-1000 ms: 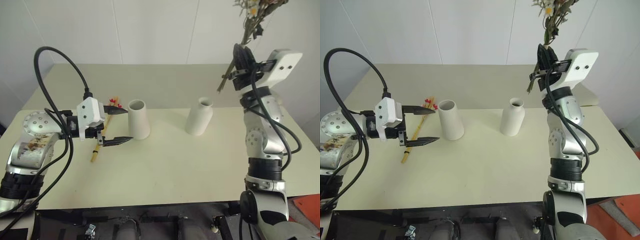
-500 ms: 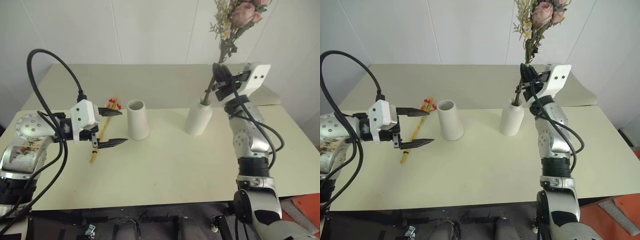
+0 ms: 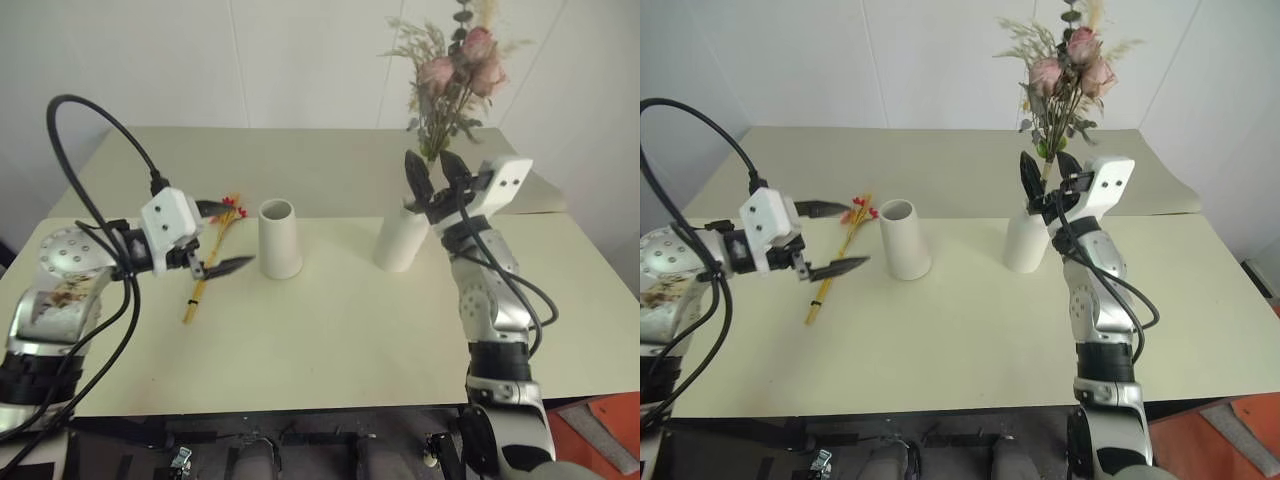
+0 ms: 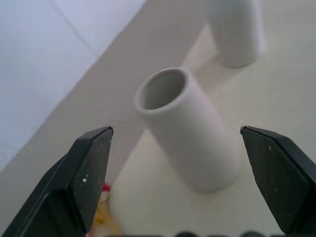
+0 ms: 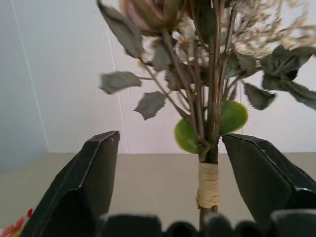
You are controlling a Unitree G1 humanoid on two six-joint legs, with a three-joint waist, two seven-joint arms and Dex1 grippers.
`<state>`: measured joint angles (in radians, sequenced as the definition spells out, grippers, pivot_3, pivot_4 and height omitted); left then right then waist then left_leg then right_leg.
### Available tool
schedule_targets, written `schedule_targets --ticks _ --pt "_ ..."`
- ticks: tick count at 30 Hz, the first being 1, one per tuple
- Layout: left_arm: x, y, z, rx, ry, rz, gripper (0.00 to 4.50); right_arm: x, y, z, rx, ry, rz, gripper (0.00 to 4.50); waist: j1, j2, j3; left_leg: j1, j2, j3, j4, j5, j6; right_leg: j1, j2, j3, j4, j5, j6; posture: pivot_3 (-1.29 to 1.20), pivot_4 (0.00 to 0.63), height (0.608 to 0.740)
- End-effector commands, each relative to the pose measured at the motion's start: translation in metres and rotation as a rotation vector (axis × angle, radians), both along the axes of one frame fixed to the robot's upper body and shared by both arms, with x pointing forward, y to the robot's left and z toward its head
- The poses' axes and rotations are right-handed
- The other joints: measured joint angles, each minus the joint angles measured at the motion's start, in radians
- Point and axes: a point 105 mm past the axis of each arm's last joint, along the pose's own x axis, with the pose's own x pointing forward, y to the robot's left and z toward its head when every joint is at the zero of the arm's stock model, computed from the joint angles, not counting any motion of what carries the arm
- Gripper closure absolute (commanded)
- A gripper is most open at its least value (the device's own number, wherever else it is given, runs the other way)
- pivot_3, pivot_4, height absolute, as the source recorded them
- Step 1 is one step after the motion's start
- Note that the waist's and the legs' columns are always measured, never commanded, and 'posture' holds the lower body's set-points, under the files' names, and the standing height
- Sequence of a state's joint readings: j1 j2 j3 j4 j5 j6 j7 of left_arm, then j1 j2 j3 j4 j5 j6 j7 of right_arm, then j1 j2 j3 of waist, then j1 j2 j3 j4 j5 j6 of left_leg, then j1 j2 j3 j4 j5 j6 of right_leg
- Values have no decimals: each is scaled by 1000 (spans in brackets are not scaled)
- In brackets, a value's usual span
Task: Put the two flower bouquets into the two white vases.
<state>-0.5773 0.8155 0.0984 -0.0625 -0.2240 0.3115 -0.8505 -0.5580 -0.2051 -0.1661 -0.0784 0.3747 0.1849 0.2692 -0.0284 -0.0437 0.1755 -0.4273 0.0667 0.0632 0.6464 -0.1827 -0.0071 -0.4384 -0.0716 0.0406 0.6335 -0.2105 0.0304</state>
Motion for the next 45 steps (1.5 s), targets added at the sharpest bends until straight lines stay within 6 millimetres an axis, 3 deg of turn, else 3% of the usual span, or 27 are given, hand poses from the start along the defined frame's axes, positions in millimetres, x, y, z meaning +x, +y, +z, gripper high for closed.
schedule_targets --ticks 1,5,7,11,14,18,22,28,32,43,45 --pt "21 29 21 -123 -30 276 0 -17 -1 7 -103 24 -37 68 3 0 0 0 0 0 0 0 0 0 0 0 0 0 0 0 150 740" --pt "37 46 12 -260 97 522 0 -31 -5 6 -199 105 -49 68 5 0 0 0 0 0 0 0 0 0 0 0 0 0 0 0 150 740" --pt "37 48 -11 -240 325 614 0 -40 -6 1 -331 195 -14 68 7 0 0 0 0 -1 0 0 0 0 1 0 0 0 0 0 150 740" --pt "36 56 -34 -158 488 711 0 -65 -6 1 -468 290 109 68 9 0 0 1 0 -1 -1 0 0 0 1 0 -1 0 0 0 150 740" --pt "36 49 -38 -184 569 683 0 -78 -6 1 -537 369 191 68 11 -1 0 1 0 -2 -1 0 0 0 2 0 -1 -1 0 0 150 740" --pt "40 41 -48 -159 634 637 0 -81 -7 2 -500 525 284 68 10 -1 0 0 0 -2 -1 0 0 0 2 0 -2 0 -1 0 150 740" --pt "52 36 -64 -128 680 599 0 -89 3 2 -588 538 325 68 15 -1 0 0 0 -3 -1 0 0 0 2 0 -2 0 -1 0 150 740" --pt "75 30 -78 -161 719 586 0 -85 -1 -11 -526 574 309 68 22 -2 0 -4 -1 -3 1 0 0 -1 1 -2 -3 0 -1 0 150 740" --pt "84 20 -84 -128 727 548 888 -85 -5 -14 -516 582 284 0 22 -2 0 -5 -2 -3 1 0 0 -1 -1 -2 -4 0 -1 0 150 740" --pt "92 24 -99 -78 741 570 4430 -86 -12 -23 -480 594 221 0 15 -2 0 -5 -2 -4 2 0 0 -1 -1 -2 -3 0 0 0 150 740" --pt "97 24 -92 -78 691 584 4472 -86 -13 -23 -478 588 212 0 16 -2 0 -4 -2 -4 2 0 0 -1 -1 -2 -3 0 0 0 150 740"
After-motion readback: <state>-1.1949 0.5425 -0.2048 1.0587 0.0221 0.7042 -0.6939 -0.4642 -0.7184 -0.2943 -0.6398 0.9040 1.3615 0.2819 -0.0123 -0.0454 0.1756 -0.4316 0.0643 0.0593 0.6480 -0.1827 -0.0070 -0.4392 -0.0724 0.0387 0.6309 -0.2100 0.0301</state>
